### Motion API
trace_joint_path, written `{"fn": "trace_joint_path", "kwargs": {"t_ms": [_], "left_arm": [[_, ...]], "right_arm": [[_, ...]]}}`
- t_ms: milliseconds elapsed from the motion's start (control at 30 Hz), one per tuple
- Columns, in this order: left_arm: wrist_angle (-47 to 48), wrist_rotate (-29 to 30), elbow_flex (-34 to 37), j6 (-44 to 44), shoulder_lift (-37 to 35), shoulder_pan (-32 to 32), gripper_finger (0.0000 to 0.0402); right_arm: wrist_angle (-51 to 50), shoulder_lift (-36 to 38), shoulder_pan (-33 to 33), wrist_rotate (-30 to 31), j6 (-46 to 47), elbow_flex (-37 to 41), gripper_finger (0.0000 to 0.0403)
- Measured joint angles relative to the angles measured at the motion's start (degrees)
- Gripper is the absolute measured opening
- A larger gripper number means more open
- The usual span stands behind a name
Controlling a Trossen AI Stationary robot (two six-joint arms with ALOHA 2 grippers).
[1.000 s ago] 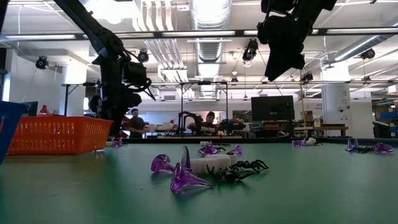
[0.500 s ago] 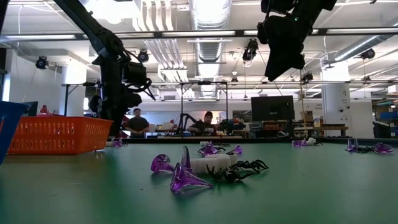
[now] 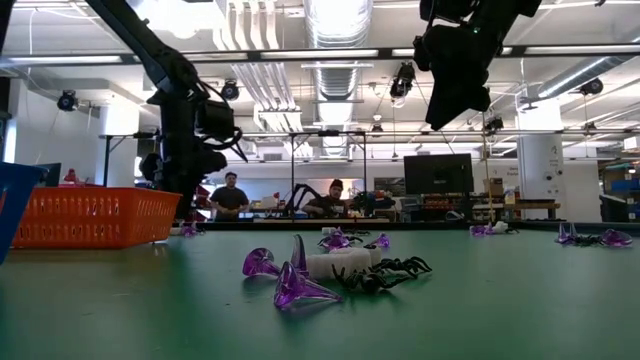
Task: Sort Halloween decoration
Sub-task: Put the violet witch hat toy into the orange bin
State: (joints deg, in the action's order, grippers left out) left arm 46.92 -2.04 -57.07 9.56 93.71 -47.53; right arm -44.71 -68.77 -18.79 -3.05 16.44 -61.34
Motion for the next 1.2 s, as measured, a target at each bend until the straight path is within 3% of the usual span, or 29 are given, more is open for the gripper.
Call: {"fn": "trace_joint_path", "kwargs": {"t_ms": [1200], "left_arm": [[-7.5,-1.6,4.3,0.3,0.0,0.1,0.0076]], "right_arm": [[0.0,0.0,0.0,0.0,0.1,0.0,0.0114]]}}
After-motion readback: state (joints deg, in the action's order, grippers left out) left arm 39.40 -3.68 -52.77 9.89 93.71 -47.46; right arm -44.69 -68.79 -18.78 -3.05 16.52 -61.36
